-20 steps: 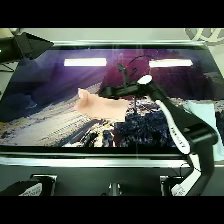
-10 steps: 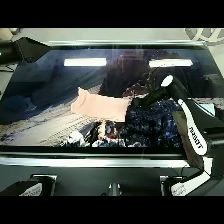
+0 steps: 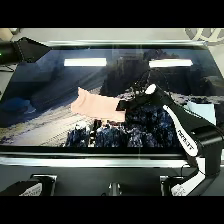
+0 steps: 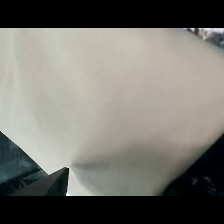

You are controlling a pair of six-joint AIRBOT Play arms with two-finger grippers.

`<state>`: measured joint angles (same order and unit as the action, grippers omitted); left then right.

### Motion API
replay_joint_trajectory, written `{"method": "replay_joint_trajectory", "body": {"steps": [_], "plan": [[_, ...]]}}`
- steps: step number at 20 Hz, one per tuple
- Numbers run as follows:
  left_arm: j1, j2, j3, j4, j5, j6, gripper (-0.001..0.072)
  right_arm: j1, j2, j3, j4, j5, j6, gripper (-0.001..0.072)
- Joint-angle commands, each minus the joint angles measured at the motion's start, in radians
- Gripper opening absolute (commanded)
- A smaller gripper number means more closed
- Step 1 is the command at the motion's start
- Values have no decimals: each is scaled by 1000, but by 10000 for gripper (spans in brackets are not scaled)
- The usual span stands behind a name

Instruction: Fold the shirts.

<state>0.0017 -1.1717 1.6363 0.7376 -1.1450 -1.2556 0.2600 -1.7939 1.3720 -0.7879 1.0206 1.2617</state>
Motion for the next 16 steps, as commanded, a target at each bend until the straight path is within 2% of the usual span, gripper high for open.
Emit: {"method": "replay_joint_trajectory", "body": {"steps": [1, 2, 3, 5, 6, 7, 11, 13, 16], "plan": [[1, 0, 0, 1, 0, 0, 26, 29, -6, -2, 42, -28, 13, 389], [1, 0, 0, 1, 0, 0, 26, 29, -5, -2, 70, -25, 6, 25], [1, 0, 0, 1, 0, 0, 27, 28, 0, 4, 106, -26, -22, 21], [1, 0, 0, 1, 0, 0, 26, 28, 27, 61, 189, -6, -229, 20], [1, 0, 0, 1, 0, 0, 27, 21, 48, 105, 205, 19, -294, 21], [1, 0, 0, 1, 0, 0, 27, 3, 70, 161, 205, 57, -309, 21], [1, -6, 0, 1, 0, 0, 27, -188, 159, 329, 204, 171, -219, 20], [1, -7, 0, 1, 0, 0, 27, -328, 198, 349, 204, 225, -175, 20], [1, -6, 0, 1, -1, 0, 26, -547, 233, 349, 196, 360, -169, 20]]}}
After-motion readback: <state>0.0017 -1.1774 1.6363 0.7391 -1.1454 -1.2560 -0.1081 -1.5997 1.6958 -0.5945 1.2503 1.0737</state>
